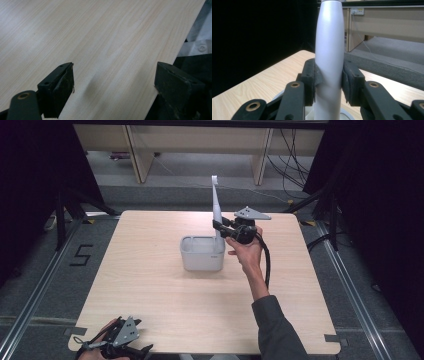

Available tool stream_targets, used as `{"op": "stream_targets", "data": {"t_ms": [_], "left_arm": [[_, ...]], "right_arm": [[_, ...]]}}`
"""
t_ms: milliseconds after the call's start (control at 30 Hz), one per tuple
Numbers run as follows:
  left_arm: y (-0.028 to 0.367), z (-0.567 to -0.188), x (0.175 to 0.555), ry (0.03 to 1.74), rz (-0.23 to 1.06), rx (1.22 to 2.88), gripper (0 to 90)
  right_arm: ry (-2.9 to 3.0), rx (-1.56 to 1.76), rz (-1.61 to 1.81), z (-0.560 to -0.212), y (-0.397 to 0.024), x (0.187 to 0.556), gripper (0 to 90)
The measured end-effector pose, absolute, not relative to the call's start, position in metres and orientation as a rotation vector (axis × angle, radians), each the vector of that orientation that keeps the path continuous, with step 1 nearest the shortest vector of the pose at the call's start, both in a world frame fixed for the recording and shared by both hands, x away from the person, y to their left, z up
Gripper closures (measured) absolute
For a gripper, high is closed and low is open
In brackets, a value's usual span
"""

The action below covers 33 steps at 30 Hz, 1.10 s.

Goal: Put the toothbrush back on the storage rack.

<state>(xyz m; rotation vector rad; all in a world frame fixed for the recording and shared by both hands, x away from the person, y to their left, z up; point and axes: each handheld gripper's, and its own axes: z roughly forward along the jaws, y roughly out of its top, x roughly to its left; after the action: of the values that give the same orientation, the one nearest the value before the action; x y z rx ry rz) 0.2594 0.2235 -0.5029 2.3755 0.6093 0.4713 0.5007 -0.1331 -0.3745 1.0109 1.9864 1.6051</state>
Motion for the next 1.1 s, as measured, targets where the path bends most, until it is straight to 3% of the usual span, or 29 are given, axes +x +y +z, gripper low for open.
{"op": "stream_targets", "data": {"t_ms": [1100], "left_arm": [[0.223, -0.504, 0.259, 0.616, 0.445, 2.37, 15.8]], "right_arm": [[2.002, 1.063, 1.578, -0.421, -0.134, 0.511, 66.3]]}}
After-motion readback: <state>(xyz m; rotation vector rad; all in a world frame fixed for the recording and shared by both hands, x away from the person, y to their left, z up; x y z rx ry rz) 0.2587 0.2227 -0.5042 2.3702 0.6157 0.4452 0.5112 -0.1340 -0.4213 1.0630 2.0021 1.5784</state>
